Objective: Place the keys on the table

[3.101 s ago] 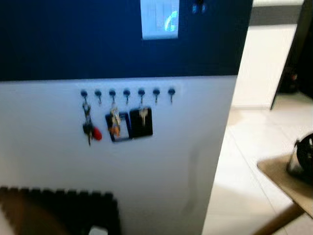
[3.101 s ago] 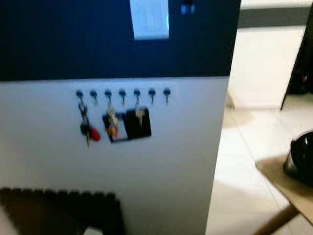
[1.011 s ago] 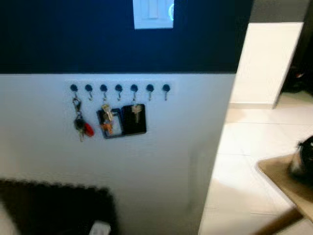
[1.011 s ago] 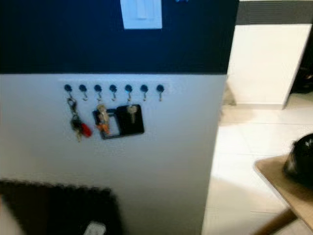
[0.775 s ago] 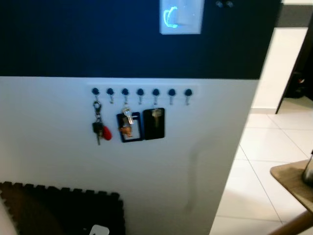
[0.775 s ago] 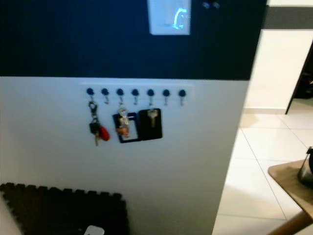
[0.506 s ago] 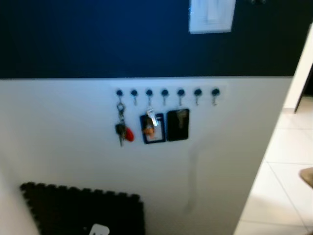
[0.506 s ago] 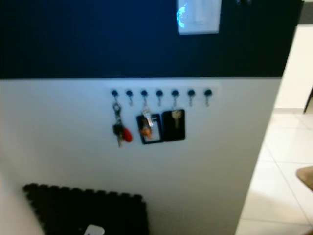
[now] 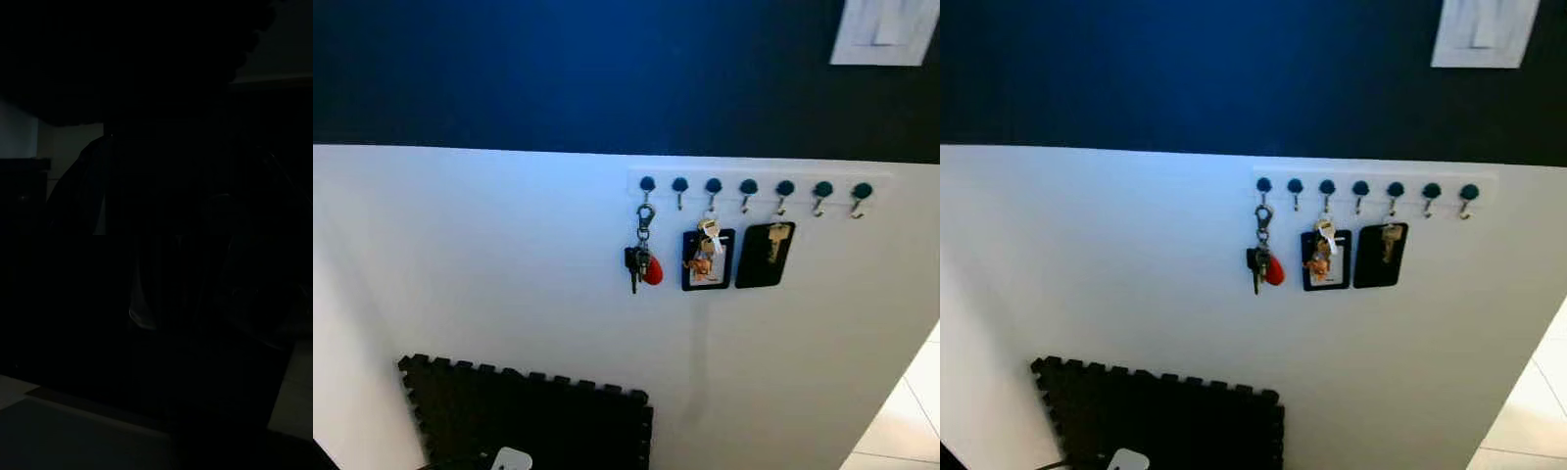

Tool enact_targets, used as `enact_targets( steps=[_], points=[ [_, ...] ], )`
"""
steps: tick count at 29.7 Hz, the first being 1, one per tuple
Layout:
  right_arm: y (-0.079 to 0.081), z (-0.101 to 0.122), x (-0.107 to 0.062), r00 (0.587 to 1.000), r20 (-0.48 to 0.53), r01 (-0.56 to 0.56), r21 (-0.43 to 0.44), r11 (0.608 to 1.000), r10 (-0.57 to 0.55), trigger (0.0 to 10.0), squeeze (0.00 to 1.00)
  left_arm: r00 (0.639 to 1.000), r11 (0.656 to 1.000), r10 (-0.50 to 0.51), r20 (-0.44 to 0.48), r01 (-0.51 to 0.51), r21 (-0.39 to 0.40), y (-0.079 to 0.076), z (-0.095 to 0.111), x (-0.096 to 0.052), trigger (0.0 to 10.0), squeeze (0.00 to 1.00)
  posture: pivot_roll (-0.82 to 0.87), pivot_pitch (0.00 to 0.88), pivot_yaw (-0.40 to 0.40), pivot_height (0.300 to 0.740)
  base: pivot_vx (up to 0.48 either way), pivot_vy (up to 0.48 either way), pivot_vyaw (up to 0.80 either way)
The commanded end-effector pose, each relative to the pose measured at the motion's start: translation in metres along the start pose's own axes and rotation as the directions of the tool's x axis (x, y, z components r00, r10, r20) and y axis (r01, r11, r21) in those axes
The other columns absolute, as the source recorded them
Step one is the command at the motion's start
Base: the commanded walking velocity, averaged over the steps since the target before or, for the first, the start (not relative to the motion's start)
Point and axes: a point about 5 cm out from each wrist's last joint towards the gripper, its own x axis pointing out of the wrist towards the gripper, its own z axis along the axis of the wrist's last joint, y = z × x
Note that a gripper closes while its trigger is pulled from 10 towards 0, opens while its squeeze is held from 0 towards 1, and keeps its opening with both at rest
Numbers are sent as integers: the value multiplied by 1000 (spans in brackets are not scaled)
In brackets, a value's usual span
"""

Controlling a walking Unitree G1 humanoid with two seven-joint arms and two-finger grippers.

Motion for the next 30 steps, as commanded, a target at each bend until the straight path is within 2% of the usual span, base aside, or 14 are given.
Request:
enact_targets(
  steps=[1, 5, 6, 8, 14, 28, 30],
  points=[
    [-3, -1, -1, 1000, -3, 9, 1, 1000, -9, 10000, 0, 1000, 1000, -14, -7, 14, 18, -1, -3, -2, 10000, 0, 51, 30, 52, 740, 0, -480, 0],
    [-3, 0, -1, 1000, 0, 8, 0, 1000, -8, 10000, 0, 1000, 1000, -16, -7, 16, 13, -1, -4, -2, 10000, 0, 50, 29, 52, 740, 0, -480, 0],
    [-3, 0, -1, 1000, 2, 9, -1, 1000, -9, 10000, 0, 1000, 999, -3, 1, 3, -40, 0, -4, -2, 10000, 0, 50, 29, 52, 740, 0, 0, 0],
    [-3, 0, -1, 1000, 2, 9, -1, 1000, -9, 10000, 0, 1000, 999, 8, -3, -8, -46, 1, -4, -2, 10000, 0, 49, 30, 52, 740, 0, 0, 0],
    [-3, -1, -1, 1000, 0, 8, -2, 1000, -8, 10000, 0, 1000, 1000, 1, -1, -1, -11, 1, -3, -2, 10000, 0, 50, 30, 50, 740, 0, 0, 0],
    [-3, -1, -1, 1000, -5, 8, -3, 1000, -8, 10000, 0, 1000, 1000, -4, -19, 3, -25, 0, -7, -3, 10000, 0, 51, 29, 50, 740, 0, 0, 0],
    [-3, -2, -1, 1000, -6, 7, -4, 1000, -7, 10000, 0, 1000, 1000, -8, -20, 8, -22, -1, -7, -3, 10000, 0, 51, 29, 51, 740, 0, 480, 0]
  ],
)
